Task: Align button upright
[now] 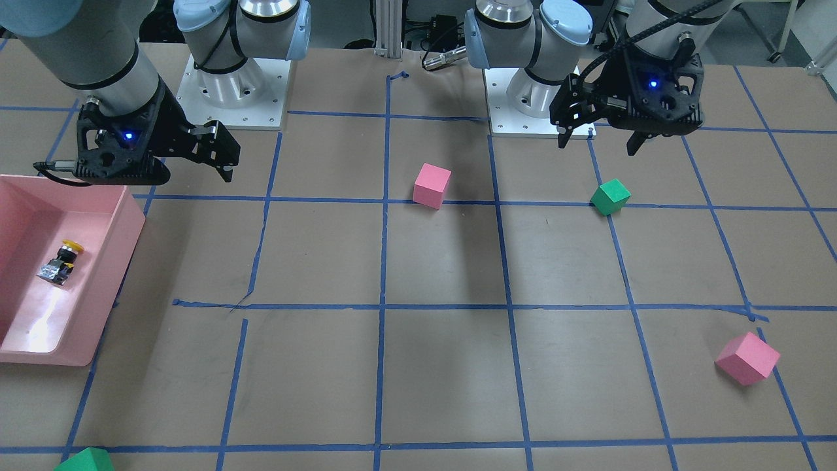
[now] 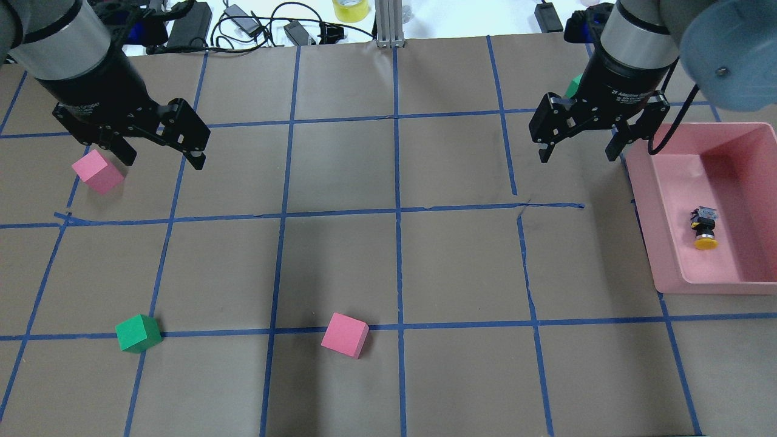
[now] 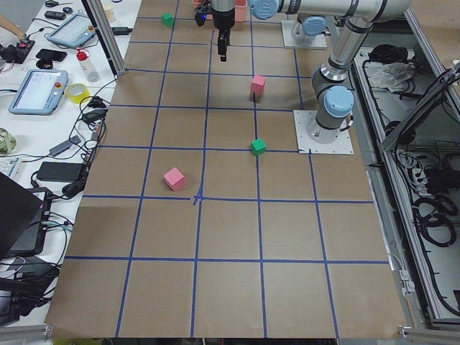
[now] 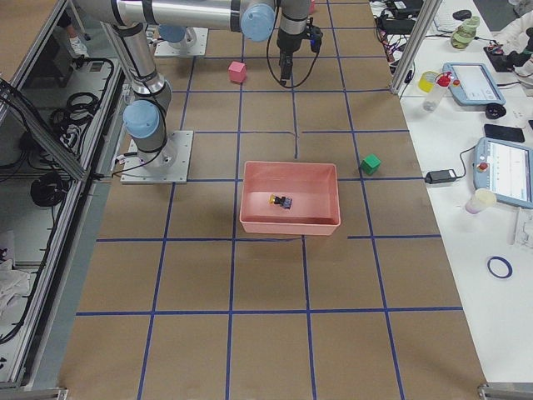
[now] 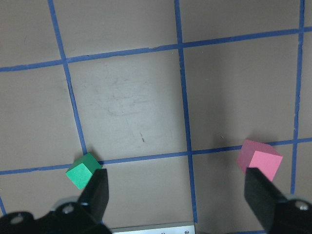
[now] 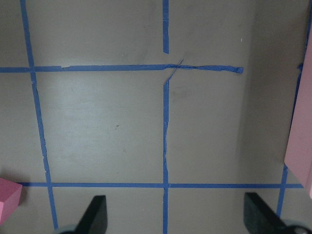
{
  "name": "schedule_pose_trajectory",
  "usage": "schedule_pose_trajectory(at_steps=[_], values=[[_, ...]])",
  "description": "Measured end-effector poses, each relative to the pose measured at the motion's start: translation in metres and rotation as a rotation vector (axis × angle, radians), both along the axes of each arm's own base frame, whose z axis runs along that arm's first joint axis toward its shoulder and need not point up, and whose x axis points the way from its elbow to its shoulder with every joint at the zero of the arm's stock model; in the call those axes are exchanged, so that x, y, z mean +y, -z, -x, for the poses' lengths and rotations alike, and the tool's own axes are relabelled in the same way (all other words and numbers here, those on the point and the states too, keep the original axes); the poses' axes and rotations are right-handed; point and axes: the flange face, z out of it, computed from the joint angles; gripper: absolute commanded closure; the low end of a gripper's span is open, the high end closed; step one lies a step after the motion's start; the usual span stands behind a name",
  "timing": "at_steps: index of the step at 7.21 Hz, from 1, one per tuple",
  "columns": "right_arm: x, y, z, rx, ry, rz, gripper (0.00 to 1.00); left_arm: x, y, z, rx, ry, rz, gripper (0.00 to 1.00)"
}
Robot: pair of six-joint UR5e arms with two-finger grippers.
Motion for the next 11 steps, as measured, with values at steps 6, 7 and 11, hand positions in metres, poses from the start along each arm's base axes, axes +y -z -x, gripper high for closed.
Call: schedule_pose_trajectory(at_steps=[6, 7, 11], values=[[0.001, 0.0, 0.0, 0.004, -0.01, 0.001, 0.0, 0.0, 0.001, 0.0, 0.004, -0.001, -0.001, 0.0], [0.001, 0.001, 0.001, 0.008, -0.009, -0.001, 0.0, 0.0, 0.001, 0.0, 0.003, -0.001, -0.001, 0.0], [-0.011, 0.005, 0.087, 0.178, 0.021, -0.011, 0.0, 0.0, 0.001, 0.0, 0.001, -0.001, -0.002, 0.0]])
